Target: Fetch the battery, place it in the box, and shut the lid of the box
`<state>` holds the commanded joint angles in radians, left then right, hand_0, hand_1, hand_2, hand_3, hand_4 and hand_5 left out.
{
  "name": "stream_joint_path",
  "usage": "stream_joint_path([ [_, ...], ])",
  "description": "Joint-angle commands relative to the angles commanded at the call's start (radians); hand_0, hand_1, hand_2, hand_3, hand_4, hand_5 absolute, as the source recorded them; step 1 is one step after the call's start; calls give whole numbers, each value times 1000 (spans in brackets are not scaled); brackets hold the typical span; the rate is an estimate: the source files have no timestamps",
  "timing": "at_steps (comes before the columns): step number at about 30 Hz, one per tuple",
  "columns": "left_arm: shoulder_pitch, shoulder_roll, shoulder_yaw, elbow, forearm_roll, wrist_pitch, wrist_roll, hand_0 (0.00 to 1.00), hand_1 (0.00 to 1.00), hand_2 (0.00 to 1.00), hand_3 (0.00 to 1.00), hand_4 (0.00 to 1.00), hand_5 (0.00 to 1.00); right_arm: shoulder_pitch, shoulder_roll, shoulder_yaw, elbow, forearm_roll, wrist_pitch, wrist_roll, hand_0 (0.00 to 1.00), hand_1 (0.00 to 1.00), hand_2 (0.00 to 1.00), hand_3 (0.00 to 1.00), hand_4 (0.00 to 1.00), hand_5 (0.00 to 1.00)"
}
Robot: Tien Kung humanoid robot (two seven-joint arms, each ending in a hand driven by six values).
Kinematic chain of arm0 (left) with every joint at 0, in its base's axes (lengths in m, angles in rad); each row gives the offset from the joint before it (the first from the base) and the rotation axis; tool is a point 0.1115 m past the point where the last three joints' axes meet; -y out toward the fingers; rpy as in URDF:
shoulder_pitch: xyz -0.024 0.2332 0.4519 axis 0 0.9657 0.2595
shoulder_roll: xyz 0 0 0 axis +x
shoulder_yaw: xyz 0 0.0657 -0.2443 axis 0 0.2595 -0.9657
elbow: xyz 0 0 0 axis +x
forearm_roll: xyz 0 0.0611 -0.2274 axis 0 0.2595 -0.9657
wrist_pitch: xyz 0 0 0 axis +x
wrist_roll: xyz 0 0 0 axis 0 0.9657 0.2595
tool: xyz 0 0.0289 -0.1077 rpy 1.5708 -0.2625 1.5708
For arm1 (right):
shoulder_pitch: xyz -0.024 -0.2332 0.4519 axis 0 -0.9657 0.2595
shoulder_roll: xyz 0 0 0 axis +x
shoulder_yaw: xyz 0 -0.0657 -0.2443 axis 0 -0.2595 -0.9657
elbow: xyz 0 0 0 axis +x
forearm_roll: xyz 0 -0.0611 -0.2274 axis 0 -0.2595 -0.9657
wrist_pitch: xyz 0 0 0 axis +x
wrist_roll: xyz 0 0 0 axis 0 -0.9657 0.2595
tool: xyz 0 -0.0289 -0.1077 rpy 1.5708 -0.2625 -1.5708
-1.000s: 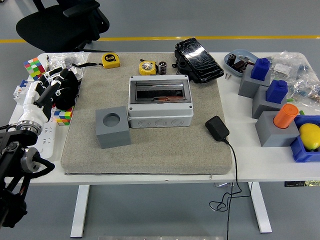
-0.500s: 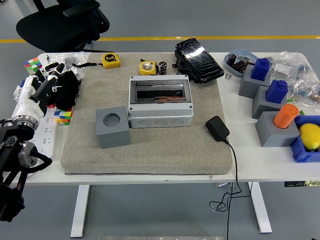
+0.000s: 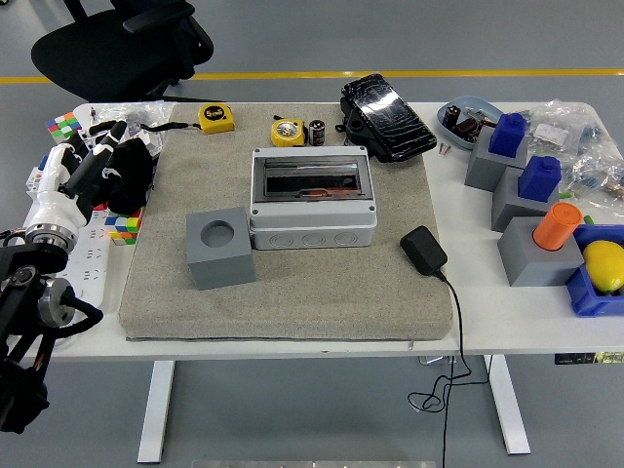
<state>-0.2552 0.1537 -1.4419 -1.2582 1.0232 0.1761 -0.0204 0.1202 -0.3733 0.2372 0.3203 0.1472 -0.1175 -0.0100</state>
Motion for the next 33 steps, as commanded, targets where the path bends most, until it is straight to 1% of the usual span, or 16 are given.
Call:
stream_joint_path([
  [3,0,-1,4,1,1,-5,0,544,694,714,652,939,438,-2,-2,5,1,-3,0,0,567,627,654,550,932,498],
  [4,0,-2,5,0,1,-4,0,741,724,728,660,945,438,-3,-2,7,1,-4,0,0,568,627,654,550,932,497],
  [9,4,-1,13,-1,2,-8,2,741,724,728,660,945,438,-8,-1,17,1,-7,-1,0,568,627,654,550,932,497],
  [10,5,-1,13,-1,2,-9,4,719,721,729,667,944,437,-9,0,20,1,-8,-1,1,567,627,654,549,932,497],
  [15,17,-5,6,-5,-3,-12,17,719,721,729,667,944,437,-21,4,32,0,-11,0,1,567,627,654,549,932,497],
  [16,19,-6,5,-7,-11,-14,21,688,707,727,675,955,452,-24,5,34,-1,-12,0,0,567,627,654,550,932,497],
  [17,21,-7,4,-8,-14,-14,22,688,707,727,675,955,452,-26,6,37,-1,-12,1,0,567,627,654,550,932,497],
  [26,23,-3,-6,-13,-3,-12,13,683,704,725,669,958,450,-29,7,55,-1,-17,0,0,567,627,654,550,932,497],
  [33,25,-7,-11,-16,-2,-14,16,675,701,725,670,961,451,-28,12,60,0,-19,1,0,567,627,654,550,933,498],
])
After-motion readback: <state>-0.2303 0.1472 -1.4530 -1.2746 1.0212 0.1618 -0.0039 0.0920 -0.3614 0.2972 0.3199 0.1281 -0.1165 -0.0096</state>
